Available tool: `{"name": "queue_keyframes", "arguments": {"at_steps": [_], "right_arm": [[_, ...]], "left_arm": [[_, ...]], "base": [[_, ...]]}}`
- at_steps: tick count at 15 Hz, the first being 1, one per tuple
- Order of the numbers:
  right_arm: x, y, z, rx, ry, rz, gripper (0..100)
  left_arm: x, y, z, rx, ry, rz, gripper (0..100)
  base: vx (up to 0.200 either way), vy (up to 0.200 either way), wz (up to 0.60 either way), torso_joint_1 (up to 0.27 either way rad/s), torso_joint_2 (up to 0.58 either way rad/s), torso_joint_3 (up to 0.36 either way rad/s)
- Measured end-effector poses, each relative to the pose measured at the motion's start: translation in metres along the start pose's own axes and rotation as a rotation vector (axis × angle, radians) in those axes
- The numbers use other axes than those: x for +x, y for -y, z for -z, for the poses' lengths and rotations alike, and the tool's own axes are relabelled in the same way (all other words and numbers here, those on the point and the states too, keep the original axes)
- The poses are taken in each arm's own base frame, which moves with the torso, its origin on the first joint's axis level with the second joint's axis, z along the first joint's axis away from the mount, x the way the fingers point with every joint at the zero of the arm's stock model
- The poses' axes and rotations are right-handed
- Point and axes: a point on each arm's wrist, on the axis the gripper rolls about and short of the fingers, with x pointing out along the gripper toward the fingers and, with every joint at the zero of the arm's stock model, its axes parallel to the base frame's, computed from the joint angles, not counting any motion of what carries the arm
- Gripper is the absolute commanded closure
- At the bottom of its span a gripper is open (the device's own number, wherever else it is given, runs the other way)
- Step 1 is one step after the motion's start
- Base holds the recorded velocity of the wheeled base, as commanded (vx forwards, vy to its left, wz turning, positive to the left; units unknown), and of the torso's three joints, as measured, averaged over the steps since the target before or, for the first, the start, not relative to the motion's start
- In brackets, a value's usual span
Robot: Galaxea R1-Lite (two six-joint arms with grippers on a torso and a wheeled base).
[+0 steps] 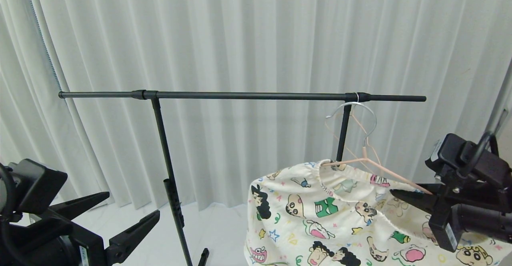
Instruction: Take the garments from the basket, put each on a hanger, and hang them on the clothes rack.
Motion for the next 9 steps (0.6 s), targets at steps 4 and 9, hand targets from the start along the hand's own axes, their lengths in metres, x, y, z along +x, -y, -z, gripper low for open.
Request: {"name": "queue_keyframes", "arguments": {"at_steps": [4, 9], "right_arm": [[0.000, 0.005, 0.012, 0.013, -0.114, 0.078, 100], [0.001, 0.011, 0.019, 0.034, -0.147, 0.110, 100]], "left_arm": [[0.000, 0.000, 0.000, 0.009, -0.001, -0.009, 0], [0.000, -0.001, 0.000, 0.010, 0.001, -0.022, 0]], "base": [[0.000, 0.000, 0.00, 0.000, 0.00, 0.000], [0.000, 0.000, 0.00, 0.000, 0.00, 0.000]]}}
